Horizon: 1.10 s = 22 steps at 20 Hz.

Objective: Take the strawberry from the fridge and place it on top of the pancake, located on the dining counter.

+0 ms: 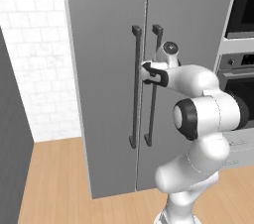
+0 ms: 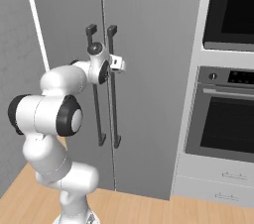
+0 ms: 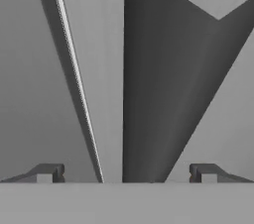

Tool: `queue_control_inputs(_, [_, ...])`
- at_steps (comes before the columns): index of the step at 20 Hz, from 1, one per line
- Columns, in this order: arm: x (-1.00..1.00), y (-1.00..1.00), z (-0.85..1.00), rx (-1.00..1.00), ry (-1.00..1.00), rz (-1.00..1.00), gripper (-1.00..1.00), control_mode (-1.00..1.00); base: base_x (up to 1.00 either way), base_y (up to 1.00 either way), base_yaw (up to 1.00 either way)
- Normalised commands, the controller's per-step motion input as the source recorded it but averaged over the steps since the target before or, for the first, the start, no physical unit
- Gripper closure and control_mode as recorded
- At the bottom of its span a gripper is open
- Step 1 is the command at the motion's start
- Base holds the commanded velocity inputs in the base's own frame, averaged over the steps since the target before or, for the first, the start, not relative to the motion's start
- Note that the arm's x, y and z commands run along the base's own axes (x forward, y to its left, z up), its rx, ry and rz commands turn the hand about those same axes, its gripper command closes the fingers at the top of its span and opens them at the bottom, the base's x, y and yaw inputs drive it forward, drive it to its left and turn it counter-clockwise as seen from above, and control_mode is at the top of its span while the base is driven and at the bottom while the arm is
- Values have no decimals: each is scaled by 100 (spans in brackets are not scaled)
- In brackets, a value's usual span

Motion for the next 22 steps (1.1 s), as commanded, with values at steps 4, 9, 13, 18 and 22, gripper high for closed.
queue_control_inputs(4, [85,-1,-25,0,0,0,100,-100,0,0,0])
queue_control_inputs(9, [50,-11,-10,3,0,1,100,-100,0,0,0])
queue_control_inputs(13, [-42,-14,0,2,0,4,100,-100,0,0,0])
queue_control_inputs(18, [-100,-21,0,5,-1,0,100,-100,0,0,0])
queue_control_inputs(22, [-100,-17,0,6,0,0,100,-100,0,0,0])
